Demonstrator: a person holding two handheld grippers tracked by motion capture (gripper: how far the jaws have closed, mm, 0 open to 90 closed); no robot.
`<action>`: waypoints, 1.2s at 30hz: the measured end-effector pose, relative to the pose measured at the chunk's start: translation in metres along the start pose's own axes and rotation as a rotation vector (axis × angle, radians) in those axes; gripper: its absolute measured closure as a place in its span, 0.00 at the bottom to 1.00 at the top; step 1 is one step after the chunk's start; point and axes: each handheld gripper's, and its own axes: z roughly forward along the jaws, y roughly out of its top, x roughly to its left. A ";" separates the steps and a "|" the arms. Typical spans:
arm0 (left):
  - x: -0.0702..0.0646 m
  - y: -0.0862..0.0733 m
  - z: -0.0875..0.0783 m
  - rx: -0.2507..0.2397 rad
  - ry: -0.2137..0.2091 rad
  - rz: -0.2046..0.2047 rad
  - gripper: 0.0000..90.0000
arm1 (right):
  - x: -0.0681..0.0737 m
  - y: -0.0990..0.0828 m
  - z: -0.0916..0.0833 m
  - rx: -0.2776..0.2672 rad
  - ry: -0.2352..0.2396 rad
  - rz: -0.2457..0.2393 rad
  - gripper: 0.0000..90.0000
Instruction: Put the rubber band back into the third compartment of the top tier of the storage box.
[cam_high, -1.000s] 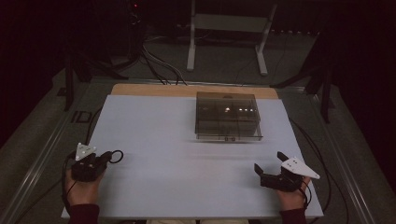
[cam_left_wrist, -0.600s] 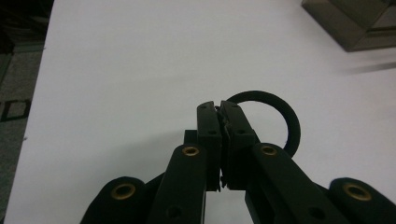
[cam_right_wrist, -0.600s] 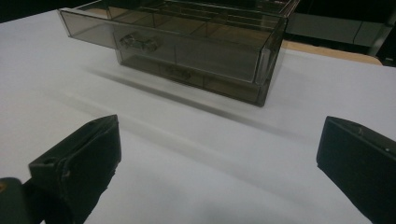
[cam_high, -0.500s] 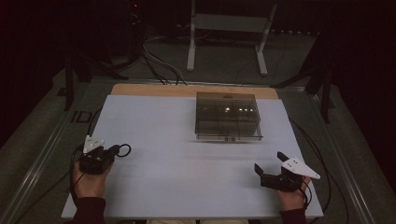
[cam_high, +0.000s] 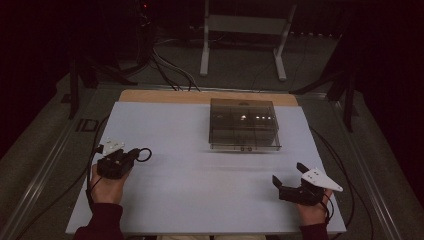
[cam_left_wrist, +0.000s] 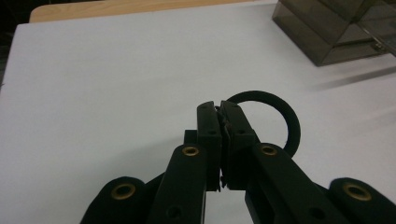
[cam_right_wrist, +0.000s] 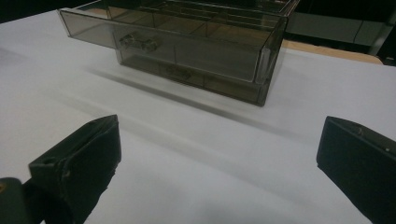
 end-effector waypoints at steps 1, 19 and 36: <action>-0.001 0.001 0.001 0.001 -0.003 0.003 0.99 | 0.000 0.000 0.000 0.000 0.000 0.000 0.00; -0.015 0.022 0.011 -0.020 -0.039 0.032 0.99 | -0.001 0.000 0.000 0.000 0.000 0.002 0.00; -0.033 0.042 0.023 -0.037 -0.085 0.061 0.99 | 0.000 0.000 0.000 0.003 0.004 0.001 0.00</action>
